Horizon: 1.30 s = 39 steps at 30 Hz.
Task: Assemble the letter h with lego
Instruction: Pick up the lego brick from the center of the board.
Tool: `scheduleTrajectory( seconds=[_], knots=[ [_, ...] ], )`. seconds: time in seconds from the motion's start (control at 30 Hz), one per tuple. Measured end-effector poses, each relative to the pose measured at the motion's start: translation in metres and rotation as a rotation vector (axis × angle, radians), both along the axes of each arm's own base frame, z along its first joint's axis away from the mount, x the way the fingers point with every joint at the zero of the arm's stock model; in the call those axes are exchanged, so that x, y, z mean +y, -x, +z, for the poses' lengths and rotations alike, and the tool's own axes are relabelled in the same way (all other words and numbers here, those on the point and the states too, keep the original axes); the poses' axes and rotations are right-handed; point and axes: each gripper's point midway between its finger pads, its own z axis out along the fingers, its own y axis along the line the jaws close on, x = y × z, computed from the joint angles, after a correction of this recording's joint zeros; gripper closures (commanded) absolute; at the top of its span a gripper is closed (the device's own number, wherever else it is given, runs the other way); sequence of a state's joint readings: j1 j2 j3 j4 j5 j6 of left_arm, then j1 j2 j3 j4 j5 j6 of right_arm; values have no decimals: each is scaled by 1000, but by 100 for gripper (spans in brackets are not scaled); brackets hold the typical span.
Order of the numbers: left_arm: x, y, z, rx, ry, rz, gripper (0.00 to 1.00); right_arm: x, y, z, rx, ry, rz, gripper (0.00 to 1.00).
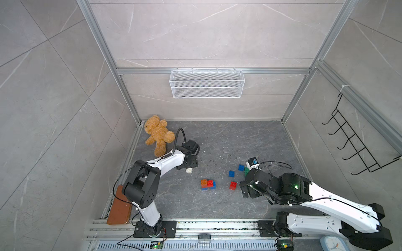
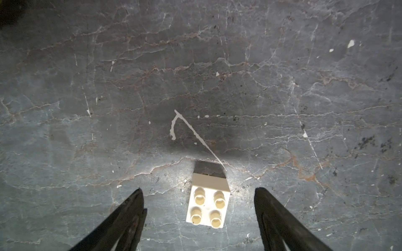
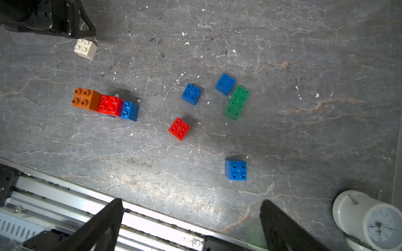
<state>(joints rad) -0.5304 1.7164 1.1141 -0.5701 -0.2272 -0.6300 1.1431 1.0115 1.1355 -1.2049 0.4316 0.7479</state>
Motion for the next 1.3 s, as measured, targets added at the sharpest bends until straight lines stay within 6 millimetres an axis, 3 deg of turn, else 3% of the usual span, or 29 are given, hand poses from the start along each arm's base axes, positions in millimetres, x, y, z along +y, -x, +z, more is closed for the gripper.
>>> scheduleTrajectory(
  seconds=[0.2, 0.33, 0.47, 1.0, 1.3],
  knots=[
    [-4, -2, -10, 6, 13, -5, 28, -5, 1, -7, -1, 29, 12, 0],
    [-2, 6, -25, 39, 9, -7, 36, -7, 1, -7, -7, 33, 12, 0],
    [2, 15, -36, 64, 1, -6, 37, -8, 0, -5, -18, 32, 11, 0],
    [-4, 12, -35, 47, 24, -15, 52, -12, -3, -3, -42, 39, 0, 0],
    [-7, 13, -35, 47, 21, -22, 71, -13, -4, -3, -45, 43, -3, 0]
  ],
)
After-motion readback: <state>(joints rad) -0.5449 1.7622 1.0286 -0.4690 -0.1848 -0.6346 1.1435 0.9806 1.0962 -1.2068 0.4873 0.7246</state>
